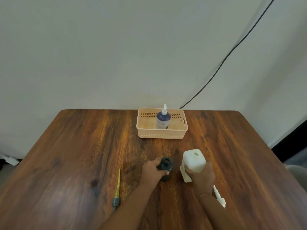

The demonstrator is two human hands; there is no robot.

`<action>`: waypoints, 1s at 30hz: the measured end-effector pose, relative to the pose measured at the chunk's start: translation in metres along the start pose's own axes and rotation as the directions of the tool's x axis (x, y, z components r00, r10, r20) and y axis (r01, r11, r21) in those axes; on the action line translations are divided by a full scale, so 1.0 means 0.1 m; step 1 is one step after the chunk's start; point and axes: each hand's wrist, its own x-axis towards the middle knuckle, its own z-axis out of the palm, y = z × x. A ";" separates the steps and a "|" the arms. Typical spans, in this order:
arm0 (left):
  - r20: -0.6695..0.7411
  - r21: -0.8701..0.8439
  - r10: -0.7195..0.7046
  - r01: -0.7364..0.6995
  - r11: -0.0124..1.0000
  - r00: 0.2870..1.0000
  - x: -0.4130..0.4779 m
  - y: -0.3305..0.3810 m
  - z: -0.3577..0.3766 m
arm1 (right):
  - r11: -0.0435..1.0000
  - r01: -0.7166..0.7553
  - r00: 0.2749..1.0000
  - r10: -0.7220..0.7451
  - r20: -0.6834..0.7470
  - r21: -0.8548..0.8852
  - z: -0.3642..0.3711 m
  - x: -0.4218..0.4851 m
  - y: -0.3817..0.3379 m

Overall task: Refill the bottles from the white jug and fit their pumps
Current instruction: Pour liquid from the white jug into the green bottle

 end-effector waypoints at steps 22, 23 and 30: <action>0.019 0.039 0.041 -0.042 0.998 0.999 -0.03 -0.03 -0.02 | 0.996 0.050 0.992 -0.042 -0.117 0.071 -0.05 -0.12 -0.02; 0.024 0.046 0.050 -0.051 0.998 0.998 -0.03 -0.04 -0.02 | 0.991 0.121 0.984 -0.113 -0.137 0.056 -0.03 -0.18 -0.08; -0.060 -0.040 0.044 -0.046 0.998 0.997 -0.20 -0.32 -0.27 | 0.896 0.419 0.887 -0.438 0.143 0.149 0.43 -0.82 -0.49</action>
